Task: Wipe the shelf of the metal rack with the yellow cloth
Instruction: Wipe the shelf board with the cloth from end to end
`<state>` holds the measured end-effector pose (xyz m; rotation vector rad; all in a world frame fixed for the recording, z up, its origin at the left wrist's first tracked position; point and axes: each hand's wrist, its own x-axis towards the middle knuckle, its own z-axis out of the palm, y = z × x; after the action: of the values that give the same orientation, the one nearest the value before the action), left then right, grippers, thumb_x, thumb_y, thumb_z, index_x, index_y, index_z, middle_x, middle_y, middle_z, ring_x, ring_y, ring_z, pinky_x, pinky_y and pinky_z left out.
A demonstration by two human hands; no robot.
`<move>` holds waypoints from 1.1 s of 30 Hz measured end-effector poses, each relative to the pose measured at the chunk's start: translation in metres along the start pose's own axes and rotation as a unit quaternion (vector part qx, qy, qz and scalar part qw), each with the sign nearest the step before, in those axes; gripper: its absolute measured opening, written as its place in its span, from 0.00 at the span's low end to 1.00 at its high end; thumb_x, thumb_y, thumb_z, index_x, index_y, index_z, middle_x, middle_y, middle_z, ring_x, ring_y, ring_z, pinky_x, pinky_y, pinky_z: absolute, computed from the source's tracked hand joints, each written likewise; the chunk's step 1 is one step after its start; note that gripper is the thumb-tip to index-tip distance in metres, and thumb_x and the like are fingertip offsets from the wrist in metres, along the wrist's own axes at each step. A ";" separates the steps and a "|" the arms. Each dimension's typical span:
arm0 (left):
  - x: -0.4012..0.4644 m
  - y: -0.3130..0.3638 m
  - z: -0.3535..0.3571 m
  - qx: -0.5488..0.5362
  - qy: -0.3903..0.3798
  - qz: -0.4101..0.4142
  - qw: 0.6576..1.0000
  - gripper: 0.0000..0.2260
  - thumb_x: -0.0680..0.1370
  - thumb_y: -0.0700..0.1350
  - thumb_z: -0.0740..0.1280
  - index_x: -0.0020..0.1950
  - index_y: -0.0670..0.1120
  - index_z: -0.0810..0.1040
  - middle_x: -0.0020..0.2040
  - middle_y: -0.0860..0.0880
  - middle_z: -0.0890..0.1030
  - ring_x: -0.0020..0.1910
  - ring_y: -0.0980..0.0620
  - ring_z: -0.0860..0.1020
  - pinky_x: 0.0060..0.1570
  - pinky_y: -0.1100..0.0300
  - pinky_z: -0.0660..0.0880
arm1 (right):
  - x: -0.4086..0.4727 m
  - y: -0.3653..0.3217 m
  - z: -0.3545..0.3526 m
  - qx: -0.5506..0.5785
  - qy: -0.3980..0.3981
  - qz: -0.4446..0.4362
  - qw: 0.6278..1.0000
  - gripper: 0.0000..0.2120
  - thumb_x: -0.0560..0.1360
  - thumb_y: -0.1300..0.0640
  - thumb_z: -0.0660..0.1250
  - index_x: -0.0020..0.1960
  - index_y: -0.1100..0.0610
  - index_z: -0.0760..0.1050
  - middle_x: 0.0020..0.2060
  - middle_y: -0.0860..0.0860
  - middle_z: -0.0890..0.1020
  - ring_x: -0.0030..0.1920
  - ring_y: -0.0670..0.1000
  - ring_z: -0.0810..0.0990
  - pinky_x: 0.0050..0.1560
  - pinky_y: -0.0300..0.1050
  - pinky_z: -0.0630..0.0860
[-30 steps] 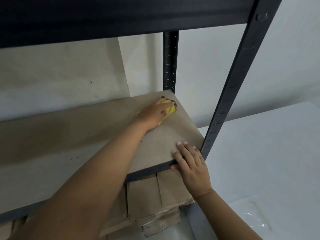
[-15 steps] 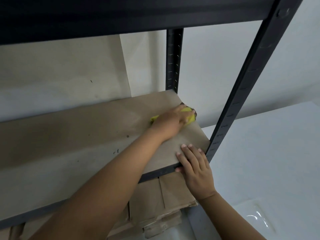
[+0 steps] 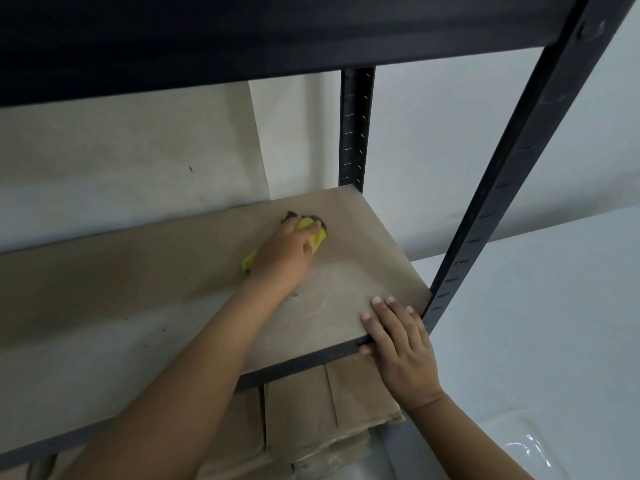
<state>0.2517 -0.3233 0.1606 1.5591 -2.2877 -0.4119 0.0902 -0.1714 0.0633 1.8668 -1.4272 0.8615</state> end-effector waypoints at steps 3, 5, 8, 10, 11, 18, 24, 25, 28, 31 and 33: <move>-0.028 0.017 0.005 -0.031 -0.003 0.046 0.998 0.18 0.81 0.46 0.56 0.71 0.56 0.66 0.77 0.51 0.56 0.75 0.50 0.57 0.68 0.60 0.58 | 0.000 0.000 0.001 0.000 0.001 0.001 1.000 0.18 0.80 0.47 0.50 0.63 0.57 0.68 0.63 0.56 0.70 0.63 0.57 0.70 0.71 0.50 0.60; -0.021 0.031 0.009 -0.043 -0.020 0.076 0.996 0.18 0.81 0.48 0.57 0.71 0.57 0.67 0.77 0.52 0.56 0.75 0.50 0.57 0.68 0.59 0.59 | 0.000 0.000 0.001 -0.001 0.003 0.000 1.000 0.18 0.80 0.47 0.51 0.63 0.57 0.68 0.63 0.56 0.70 0.63 0.57 0.70 0.69 0.51 0.61; 0.012 0.049 0.021 -0.015 -0.055 0.118 0.991 0.19 0.81 0.49 0.57 0.72 0.57 0.64 0.77 0.51 0.55 0.73 0.48 0.60 0.65 0.57 0.63 | 0.000 0.000 0.000 -0.004 -0.001 0.002 1.000 0.19 0.80 0.47 0.51 0.64 0.57 0.67 0.63 0.55 0.70 0.64 0.57 0.70 0.71 0.51 0.60; 0.039 0.053 0.028 0.004 -0.040 0.097 0.994 0.20 0.81 0.49 0.56 0.73 0.57 0.62 0.77 0.49 0.56 0.72 0.46 0.62 0.63 0.55 0.65 | 0.000 0.000 -0.001 -0.006 -0.008 0.003 1.000 0.19 0.80 0.47 0.51 0.64 0.56 0.67 0.63 0.55 0.70 0.64 0.56 0.70 0.72 0.49 0.58; 0.052 0.053 0.030 0.009 -0.026 0.080 0.996 0.20 0.80 0.49 0.55 0.73 0.56 0.62 0.76 0.49 0.56 0.71 0.45 0.62 0.63 0.54 0.65 | 0.000 0.000 -0.002 -0.006 -0.013 0.003 1.000 0.19 0.80 0.47 0.51 0.64 0.56 0.67 0.64 0.55 0.69 0.64 0.56 0.70 0.72 0.49 0.58; 0.104 0.020 0.018 0.028 -0.008 0.000 1.000 0.19 0.80 0.49 0.54 0.71 0.54 0.64 0.72 0.45 0.62 0.67 0.41 0.66 0.62 0.48 0.66 | 0.002 0.001 -0.009 0.003 -0.029 0.003 1.000 0.19 0.80 0.47 0.52 0.64 0.56 0.67 0.64 0.54 0.69 0.65 0.55 0.69 0.72 0.48 0.57; 0.060 -0.017 -0.005 0.034 0.010 0.004 0.999 0.20 0.81 0.43 0.56 0.74 0.52 0.63 0.75 0.45 0.58 0.72 0.43 0.61 0.66 0.53 0.61 | 0.001 -0.002 -0.008 0.002 -0.021 0.007 1.000 0.19 0.80 0.47 0.50 0.64 0.57 0.67 0.64 0.55 0.70 0.65 0.56 0.69 0.73 0.48 0.56; 0.046 -0.019 -0.007 0.028 0.013 0.017 0.999 0.20 0.81 0.42 0.57 0.73 0.51 0.64 0.76 0.45 0.58 0.73 0.44 0.60 0.67 0.54 0.61 | 0.001 -0.002 -0.006 0.001 -0.017 0.006 1.000 0.19 0.80 0.47 0.50 0.64 0.57 0.67 0.64 0.55 0.69 0.64 0.56 0.69 0.73 0.48 0.56; 0.012 -0.004 -0.009 0.002 0.004 0.060 0.998 0.20 0.79 0.40 0.59 0.71 0.51 0.68 0.75 0.49 0.61 0.73 0.48 0.61 0.65 0.58 0.62 | 0.002 -0.001 -0.003 -0.002 -0.003 0.003 1.000 0.19 0.80 0.47 0.51 0.63 0.57 0.68 0.63 0.55 0.70 0.64 0.56 0.70 0.72 0.48 0.57; 0.003 0.028 0.003 -0.044 -0.031 0.140 0.989 0.17 0.79 0.44 0.61 0.68 0.54 0.71 0.74 0.52 0.63 0.72 0.51 0.62 0.66 0.60 0.62 | 0.002 0.000 -0.001 -0.001 0.006 0.000 1.000 0.19 0.80 0.47 0.50 0.63 0.57 0.68 0.63 0.55 0.70 0.63 0.56 0.70 0.71 0.48 0.58; 0.015 0.045 0.016 -0.051 -0.058 0.166 0.983 0.17 0.80 0.47 0.60 0.69 0.57 0.69 0.75 0.53 0.62 0.72 0.52 0.63 0.66 0.58 0.64 | 0.002 0.001 -0.001 -0.002 0.008 -0.003 1.000 0.19 0.80 0.46 0.50 0.62 0.57 0.69 0.62 0.55 0.70 0.63 0.56 0.71 0.71 0.48 0.58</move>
<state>0.2021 -0.3201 0.1671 1.1014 -2.5118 -0.5319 0.0897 -0.1721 0.0651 1.8556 -1.4127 0.8690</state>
